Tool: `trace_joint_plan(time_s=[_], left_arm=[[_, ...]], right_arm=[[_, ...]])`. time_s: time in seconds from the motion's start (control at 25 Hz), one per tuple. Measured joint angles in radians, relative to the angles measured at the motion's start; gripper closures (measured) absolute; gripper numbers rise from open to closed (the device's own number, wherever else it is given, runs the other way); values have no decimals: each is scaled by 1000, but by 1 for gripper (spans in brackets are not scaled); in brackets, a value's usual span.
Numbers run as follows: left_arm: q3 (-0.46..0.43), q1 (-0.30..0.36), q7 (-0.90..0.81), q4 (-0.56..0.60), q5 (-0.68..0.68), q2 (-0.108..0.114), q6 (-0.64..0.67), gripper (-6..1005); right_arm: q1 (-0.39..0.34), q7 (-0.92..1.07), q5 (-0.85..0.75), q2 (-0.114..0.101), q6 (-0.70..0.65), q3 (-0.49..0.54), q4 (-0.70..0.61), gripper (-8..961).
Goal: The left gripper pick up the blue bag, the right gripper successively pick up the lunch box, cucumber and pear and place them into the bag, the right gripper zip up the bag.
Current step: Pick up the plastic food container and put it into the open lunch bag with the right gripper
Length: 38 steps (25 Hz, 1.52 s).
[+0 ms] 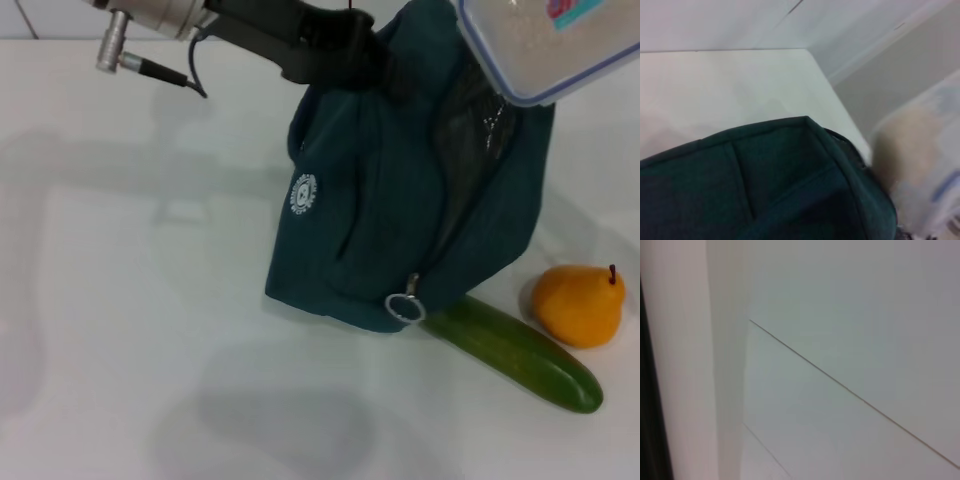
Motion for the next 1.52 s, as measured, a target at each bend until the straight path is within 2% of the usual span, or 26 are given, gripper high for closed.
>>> trace_joint_plan(time_s=[0.36,0.68,1.08,1.28,1.52], left_arm=[[-11,5,6,-57,-93,7,0,944],[-15,6,22,-74,-139,8,-5,944],[-16,10,67,-138,-181,7,-5,944],[-32,9,88,-138,-191,8,-5,944],[-33,9,105,-139,-194,4,-3,944]], right_arm=[[7,-38,-20,0,74,-33,47,857],[43,-32,-41,0,107,-136,109,857],[32,-18,-80,0,96,-87,103,858],[28,-17,-113,0,155,-97,110,857],[55,28,-200,0,234,-97,105,851]])
